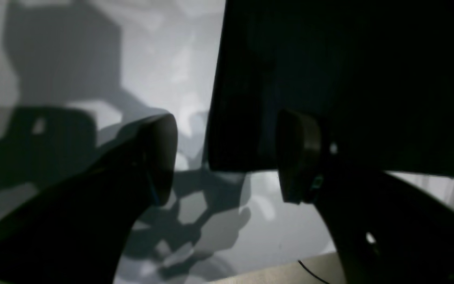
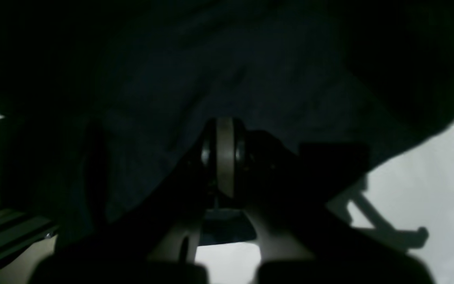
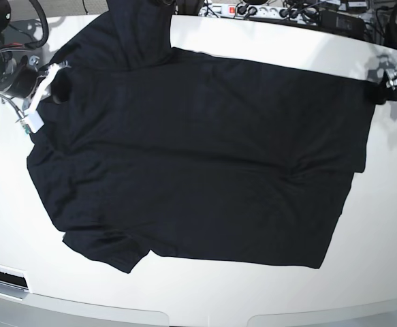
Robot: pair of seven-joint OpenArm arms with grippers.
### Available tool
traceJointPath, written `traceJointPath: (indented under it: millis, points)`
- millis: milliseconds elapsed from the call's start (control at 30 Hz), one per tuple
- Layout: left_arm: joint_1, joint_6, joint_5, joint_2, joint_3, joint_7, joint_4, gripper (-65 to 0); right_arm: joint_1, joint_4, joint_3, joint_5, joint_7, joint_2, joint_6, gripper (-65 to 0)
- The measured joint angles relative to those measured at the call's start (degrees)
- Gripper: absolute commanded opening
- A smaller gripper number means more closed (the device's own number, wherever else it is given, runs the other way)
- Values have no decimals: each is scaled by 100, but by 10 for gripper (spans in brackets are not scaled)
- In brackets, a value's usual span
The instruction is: Layout the t-shirt on the table in an organized manner, then fold the t-shirt properly
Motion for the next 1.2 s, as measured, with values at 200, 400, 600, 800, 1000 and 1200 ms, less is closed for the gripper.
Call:
traceJointPath:
  millis: [200,400,600,800,1000,1200]
  points:
    - [140,-70,339,-26,33,-293,26,-245,0,0,0,0,-22,0,-2,-650]
    - [155,-24,273,-103,654,-352,48,-245,2,0,0,-2,-22,-2,0,-650]
    - [55,-136,-50,-133,1961,-782,96,-246,0,0,0,0,-44,-2,-2,-650]
    - [59,-138,-260,11,2192,-640,98,-650,2,0,0,0,-122,0,-2,-650]
    - [129,-144,-424,74,1453,-350,63,-650,-24,0,4,227,-208,0,151,-650]
    - [160,26,-236,48,496,-170,17,-650,-417,4,404,619,-219,-33,153,-650]
